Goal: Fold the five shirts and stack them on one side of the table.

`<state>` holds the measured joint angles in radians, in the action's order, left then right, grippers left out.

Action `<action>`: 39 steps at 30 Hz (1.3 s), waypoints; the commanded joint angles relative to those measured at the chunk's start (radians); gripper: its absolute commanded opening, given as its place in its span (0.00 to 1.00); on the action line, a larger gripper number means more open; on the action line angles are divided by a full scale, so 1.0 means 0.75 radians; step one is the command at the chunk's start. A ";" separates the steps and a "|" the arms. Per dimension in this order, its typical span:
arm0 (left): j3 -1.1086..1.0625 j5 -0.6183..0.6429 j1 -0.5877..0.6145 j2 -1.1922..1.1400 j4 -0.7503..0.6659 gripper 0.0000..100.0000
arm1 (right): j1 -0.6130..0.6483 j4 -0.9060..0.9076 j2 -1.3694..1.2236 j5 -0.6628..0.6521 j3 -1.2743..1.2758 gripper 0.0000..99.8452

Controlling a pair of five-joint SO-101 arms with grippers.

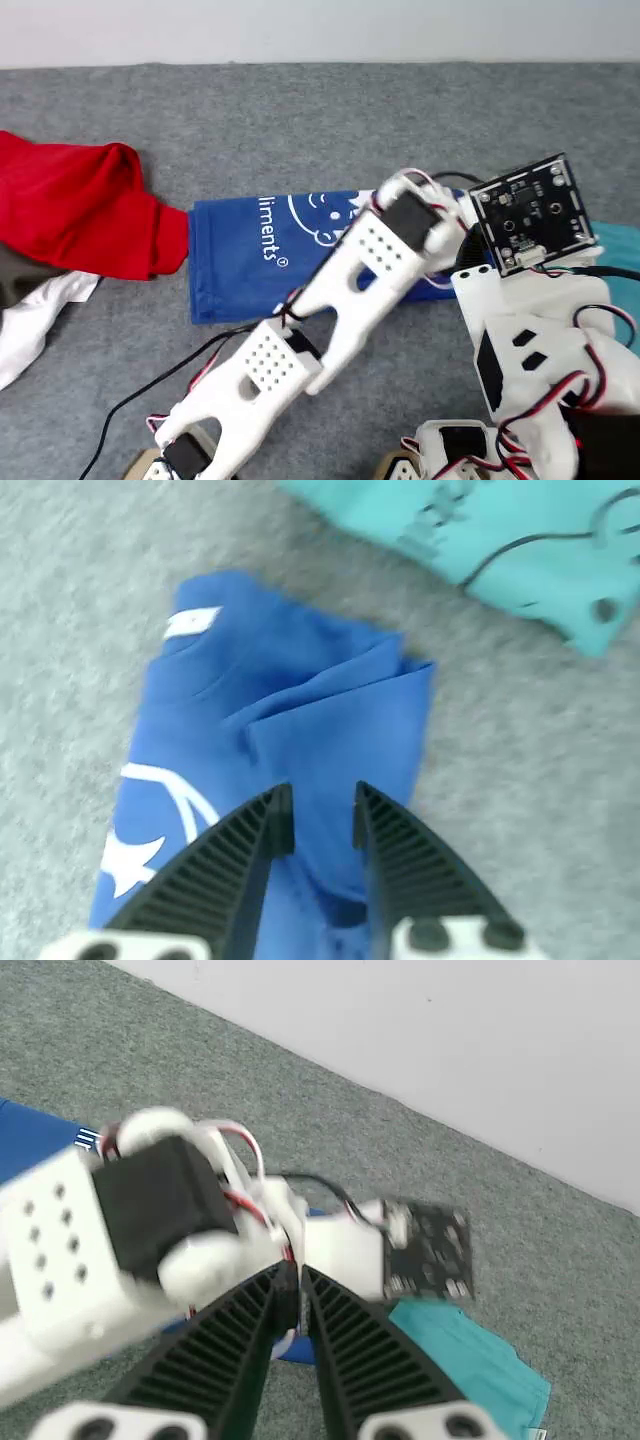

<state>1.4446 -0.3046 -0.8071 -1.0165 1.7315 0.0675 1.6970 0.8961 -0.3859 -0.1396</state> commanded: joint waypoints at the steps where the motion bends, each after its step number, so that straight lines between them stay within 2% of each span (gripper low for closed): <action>1: -0.044 0.020 -0.037 0.102 0.033 0.11 | 0.001 -0.011 -0.001 0.004 -0.002 0.01; 8: -0.312 0.018 0.035 0.102 0.033 0.11 | -0.001 -0.009 0.009 0.000 -0.002 0.01; 12: -0.332 0.016 0.139 0.092 0.031 0.11 | -0.001 -0.009 0.001 -0.072 -0.002 0.01; 19: -0.386 0.008 0.235 -0.014 -0.004 0.11 | -0.001 -0.024 -0.005 -0.078 0.000 0.01; 22: -0.361 0.008 0.254 -0.094 -0.020 0.11 | -0.001 -0.024 -0.005 -0.078 0.002 0.01; 29: -0.103 0.012 0.321 -0.102 0.006 0.11 | -0.001 -0.017 -0.005 -0.080 0.002 0.01; 34: 0.015 0.018 0.301 -0.051 0.037 0.11 | -0.001 -0.021 -0.005 -0.080 0.000 0.01; 39: -0.095 0.020 0.176 0.133 0.037 0.11 | -0.001 -0.024 -0.005 -0.080 0.000 0.01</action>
<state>1.3955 -0.3000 -0.6199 -1.0579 1.7331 0.0675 1.6970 0.8961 -0.4381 -0.1396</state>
